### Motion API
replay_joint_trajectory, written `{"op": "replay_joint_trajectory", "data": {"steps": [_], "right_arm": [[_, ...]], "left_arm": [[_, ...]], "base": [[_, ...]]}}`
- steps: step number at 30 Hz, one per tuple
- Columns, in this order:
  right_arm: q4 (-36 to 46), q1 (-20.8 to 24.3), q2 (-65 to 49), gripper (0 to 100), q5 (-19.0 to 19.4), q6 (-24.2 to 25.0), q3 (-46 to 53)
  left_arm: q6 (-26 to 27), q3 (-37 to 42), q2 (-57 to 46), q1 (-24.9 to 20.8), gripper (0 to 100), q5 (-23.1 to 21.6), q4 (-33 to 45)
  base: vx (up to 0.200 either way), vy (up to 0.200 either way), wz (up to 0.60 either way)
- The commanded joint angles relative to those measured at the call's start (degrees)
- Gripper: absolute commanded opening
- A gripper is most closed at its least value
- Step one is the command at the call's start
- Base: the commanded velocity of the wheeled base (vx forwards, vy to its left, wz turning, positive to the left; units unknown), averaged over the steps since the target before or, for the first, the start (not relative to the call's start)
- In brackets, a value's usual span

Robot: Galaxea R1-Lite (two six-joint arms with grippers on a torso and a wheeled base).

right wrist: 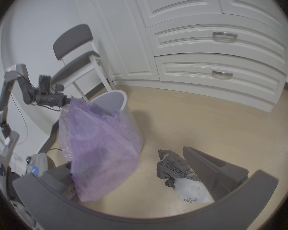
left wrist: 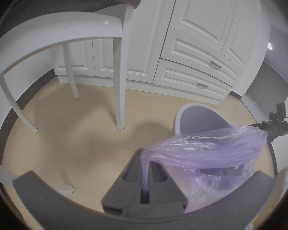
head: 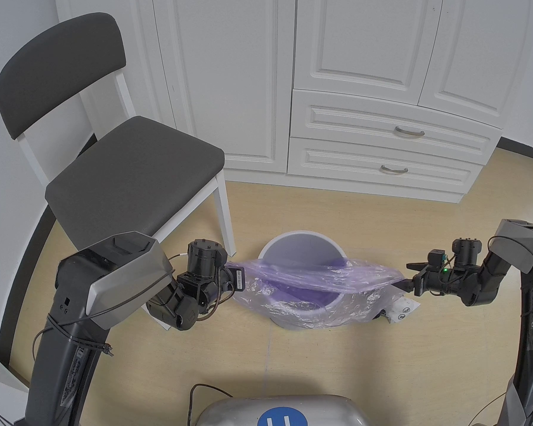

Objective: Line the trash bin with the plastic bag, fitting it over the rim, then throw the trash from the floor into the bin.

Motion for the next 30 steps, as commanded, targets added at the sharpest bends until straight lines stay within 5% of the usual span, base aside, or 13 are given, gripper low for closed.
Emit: {"op": "replay_joint_trajectory", "data": {"steps": [1, 7, 20, 30], "right_arm": [[-0.8, -3.4, 2.0, 100, 3.4, 2.1, -0.9], [-2.4, -5.1, 2.4, 100, 8.7, 5.3, -1.1], [-12.5, -5.4, 1.7, 100, 9.3, 15.4, -0.5], [-13.1, -7.2, -4.5, 100, 9.1, 17.6, 0.4]], "left_arm": [[0.1, -1.5, 2.4, 0.4, 0, 0.2, 0.0], [0.2, -4.2, 4.5, 0.7, 0, 0.8, 0.0], [-0.1, -3.4, 1.9, -0.2, 0, 2.3, -0.1], [-0.1, -1.4, 0.6, -0.6, 0, 2.3, -0.1]], "base": [[0.0, 0.0, 0.0], [0.0, 0.0, 0.0], [0.0, 0.0, 0.0], [0.0, 0.0, 0.0]]}}
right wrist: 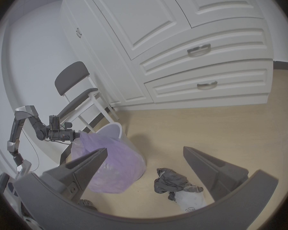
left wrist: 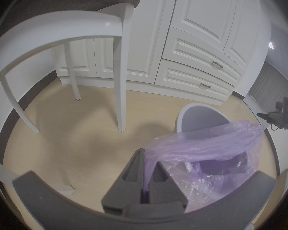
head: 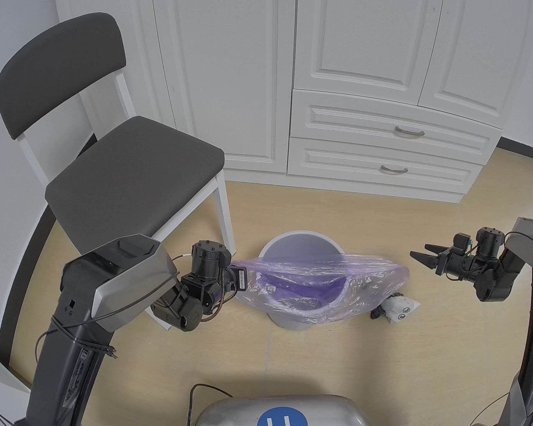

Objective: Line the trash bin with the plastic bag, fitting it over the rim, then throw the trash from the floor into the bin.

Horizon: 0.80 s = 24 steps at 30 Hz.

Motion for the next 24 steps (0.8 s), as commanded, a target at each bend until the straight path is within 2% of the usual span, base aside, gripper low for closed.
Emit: {"op": "replay_joint_trajectory", "data": {"steps": [1, 2, 4, 7, 9, 12, 13, 14, 15, 16, 17, 19, 21, 22, 24], "right_arm": [[-0.1, 0.1, -4.4, 100, -0.8, 0.9, 0.5], [-0.1, 0.3, -4.8, 100, -1.4, 0.9, 0.7], [-0.1, 2.4, -8.0, 100, -6.3, 0.9, 1.9], [-0.1, 8.3, -11.7, 100, -15.5, 0.7, 4.3], [-0.1, 15.3, -14.5, 100, -25.3, -0.1, 6.5], [-0.1, 21.4, -16.4, 100, -32.8, -2.1, 9.2], [-0.1, 24.2, -16.9, 100, -36.3, -4.1, 10.6], [-0.1, 24.2, -16.9, 100, -36.3, -4.1, 10.6], [-0.1, 24.2, -16.9, 100, -36.3, -4.1, 10.6], [-0.3, 29.3, -17.0, 100, -43.7, -9.5, 13.2], [-1.0, 30.7, -16.9, 100, -46.2, -11.8, 14.2], [-4.7, 32.2, -15.9, 100, -48.1, -15.3, 16.4], [-7.8, 32.8, -14.7, 100, -48.3, -17.4, 17.4], [-12.9, 33.2, -12.3, 100, -48.8, -20.3, 17.6], [-17.9, 33.3, -9.1, 100, -48.8, -23.6, 17.2]], "left_arm": [[0.0, 0.3, -0.8, -0.1, 0, 0.0, 0.0], [0.0, 0.4, -0.9, -0.1, 0, 0.0, 0.0], [0.0, 0.5, -0.9, -0.1, 0, 0.1, 0.0], [-0.1, 0.4, -0.8, -0.3, 0, 0.1, 0.0], [-0.1, 0.6, -0.8, -0.5, 0, 0.1, 0.0], [0.0, 1.5, -1.1, -0.5, 0, 0.0, 0.0], [0.1, 2.0, -1.3, -0.5, 0, 0.0, 0.0], [0.1, 2.0, -1.3, -0.5, 0, 0.0, 0.0], [0.1, 2.0, -1.3, -0.5, 100, 0.0, 0.0], [0.0, 3.0, -2.0, -0.9, 100, -0.6, -0.1], [0.1, 3.9, -2.6, -1.1, 100, -0.9, -0.2], [0.2, 6.4, -4.1, -1.1, 100, -2.6, -1.1], [0.3, 8.4, -5.1, -1.1, 100, -4.9, -1.9], [0.5, 12.0, -7.2, -1.0, 100, -8.9, -3.3], [1.0, 16.5, -8.9, -1.1, 100, -13.7, -6.2]], "base": [[0.0, 0.0, 0.0], [0.0, 0.0, 0.0], [0.0, 0.0, 0.0], [0.0, 0.0, 0.0], [0.0, 0.0, 0.0], [0.0, 0.0, 0.0], [0.0, 0.0, 0.0], [0.0, 0.0, 0.0], [0.0, 0.0, 0.0], [0.0, 0.0, 0.0], [0.0, 0.0, 0.0], [0.0, 0.0, 0.0], [0.0, 0.0, 0.0], [0.0, 0.0, 0.0], [0.0, 0.0, 0.0]]}}
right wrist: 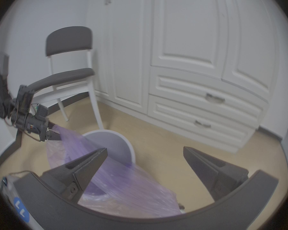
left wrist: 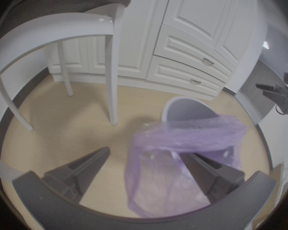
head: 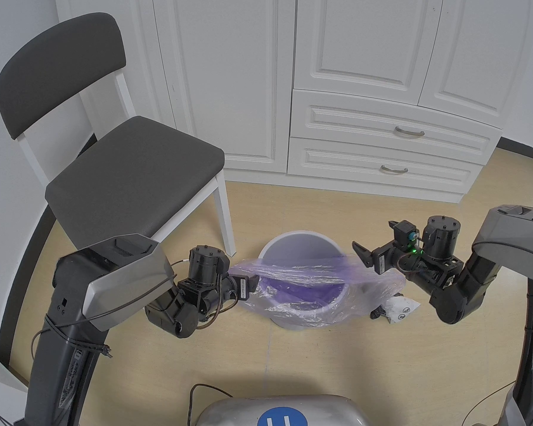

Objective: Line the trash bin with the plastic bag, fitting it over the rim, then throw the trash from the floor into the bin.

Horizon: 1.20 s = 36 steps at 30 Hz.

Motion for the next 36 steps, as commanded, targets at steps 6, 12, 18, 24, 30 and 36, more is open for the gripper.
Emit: {"op": "replay_joint_trajectory", "data": {"steps": [6, 12, 18, 24, 30, 36], "right_arm": [[-12.5, 6.0, 7.7, 100, -1.8, -10.8, 4.6], [-12.8, 8.0, 9.0, 100, -1.9, -11.5, 6.1], [-12.8, 8.1, 10.0, 100, -2.5, -14.7, 6.3], [-12.8, 9.0, 11.3, 100, -3.0, -14.7, 6.4], [-12.8, 9.8, 13.3, 100, -3.0, -14.7, 5.7], [-12.8, 10.7, 15.9, 100, -3.1, -14.6, 4.0]], "left_arm": [[5.4, 21.3, -7.1, -0.5, 100, -18.6, -21.2], [9.3, 25.6, -9.9, -2.2, 100, -20.7, -23.4], [10.8, 28.8, -16.8, -3.7, 100, -18.8, -22.0], [12.7, 26.9, -19.1, -2.8, 100, -15.3, -13.8], [12.7, 21.1, -14.3, -1.5, 100, -10.6, -9.8], [12.5, 19.9, -13.9, -1.5, 100, -10.3, -9.9]], "base": [[0.0, 0.0, 0.0], [0.0, 0.0, 0.0], [0.0, 0.0, 0.0], [0.0, 0.0, 0.0], [0.0, 0.0, 0.0], [0.0, 0.0, 0.0]]}}
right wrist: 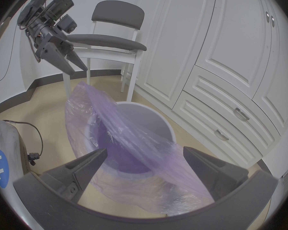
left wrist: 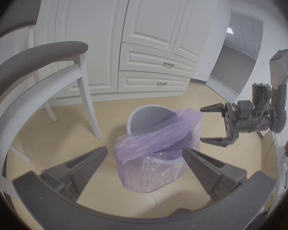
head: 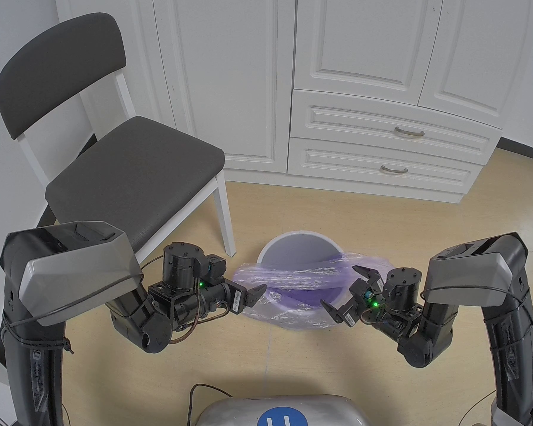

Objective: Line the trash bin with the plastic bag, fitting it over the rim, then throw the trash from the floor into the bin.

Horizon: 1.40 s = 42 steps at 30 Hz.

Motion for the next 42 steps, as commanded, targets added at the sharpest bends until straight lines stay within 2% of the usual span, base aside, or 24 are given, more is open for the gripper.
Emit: {"op": "replay_joint_trajectory", "data": {"steps": [1, 6, 11, 20, 29, 39, 40, 42], "right_arm": [[-1.0, 0.7, 2.5, 100, 0.0, 0.0, -1.0], [-1.0, 1.1, 4.1, 100, -1.0, 0.1, -3.0], [-1.0, 1.3, 6.4, 100, -5.1, 0.6, -7.0], [-1.0, 1.3, 8.5, 100, -5.3, 0.7, -10.7], [-1.0, 1.9, 13.7, 100, -5.3, 4.2, -18.0], [-1.0, 2.2, 14.1, 100, -5.5, 5.9, -19.4], [-1.0, 2.2, 14.1, 0, -5.5, 5.9, -19.4], [-1.0, 2.3, 14.3, 0, -5.3, 6.0, -19.6]], "left_arm": [[-0.1, -1.1, 1.1, 0.2, 100, 0.2, -0.1], [-0.1, -1.2, 0.4, -0.2, 100, 3.3, -0.8], [-0.1, -1.2, 0.4, -0.6, 100, 3.8, -0.9], [-0.2, -1.7, 0.4, -0.6, 100, 3.8, -0.9], [-0.2, -1.9, 0.4, -0.6, 100, 3.8, -0.9], [-0.2, -2.1, 0.5, -0.5, 100, 3.8, -0.9], [-0.2, -2.1, 0.5, -0.5, 100, 3.8, -0.9], [-0.3, -2.1, 0.4, -0.5, 100, 3.8, -0.9]], "base": [[0.0, 0.0, 0.0], [0.0, 0.0, 0.0], [0.0, 0.0, 0.0], [0.0, 0.0, 0.0], [0.0, 0.0, 0.0], [0.0, 0.0, 0.0], [0.0, 0.0, 0.0], [0.0, 0.0, 0.0]]}}
